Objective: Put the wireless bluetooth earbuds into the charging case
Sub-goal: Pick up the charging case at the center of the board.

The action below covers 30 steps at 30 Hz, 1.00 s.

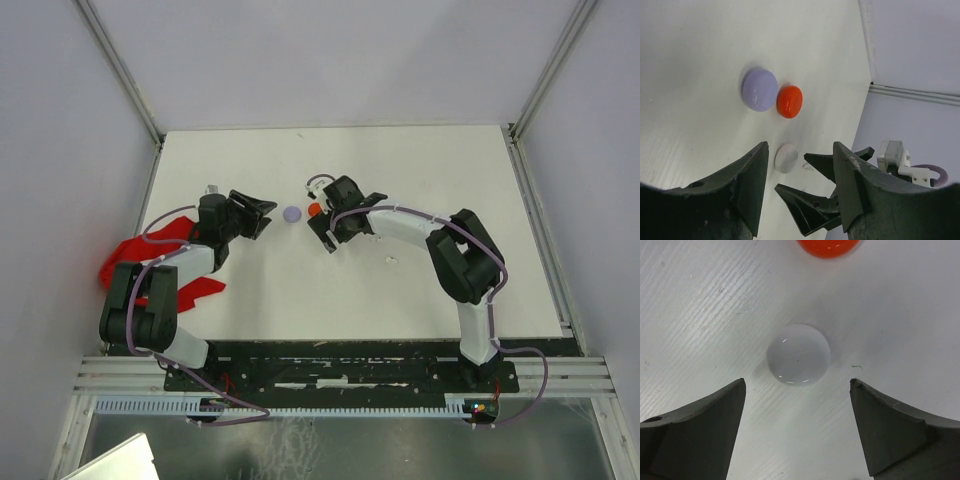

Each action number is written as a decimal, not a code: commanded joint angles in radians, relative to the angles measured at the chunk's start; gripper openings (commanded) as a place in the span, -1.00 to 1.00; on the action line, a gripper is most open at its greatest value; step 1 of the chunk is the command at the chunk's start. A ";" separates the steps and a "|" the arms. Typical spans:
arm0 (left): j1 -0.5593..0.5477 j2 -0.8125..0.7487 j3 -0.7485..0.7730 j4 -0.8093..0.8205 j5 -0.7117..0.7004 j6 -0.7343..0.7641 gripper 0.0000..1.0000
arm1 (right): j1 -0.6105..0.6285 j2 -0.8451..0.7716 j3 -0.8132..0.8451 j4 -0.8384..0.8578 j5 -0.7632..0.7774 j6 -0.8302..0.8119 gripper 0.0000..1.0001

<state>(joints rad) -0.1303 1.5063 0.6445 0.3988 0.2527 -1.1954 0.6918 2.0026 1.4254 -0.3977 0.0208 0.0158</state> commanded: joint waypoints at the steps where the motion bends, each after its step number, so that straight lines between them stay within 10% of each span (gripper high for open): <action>1: 0.006 -0.027 0.039 0.023 0.046 0.000 0.20 | 0.002 0.038 0.071 -0.004 -0.025 -0.020 0.84; 30: 0.011 -0.032 0.048 0.025 0.092 0.009 0.18 | -0.021 0.115 0.098 0.018 -0.038 0.005 0.11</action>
<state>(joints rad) -0.1238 1.5063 0.6502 0.3973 0.3016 -1.1954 0.6868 2.1090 1.5093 -0.4011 -0.0120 0.0120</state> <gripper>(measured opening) 0.591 0.597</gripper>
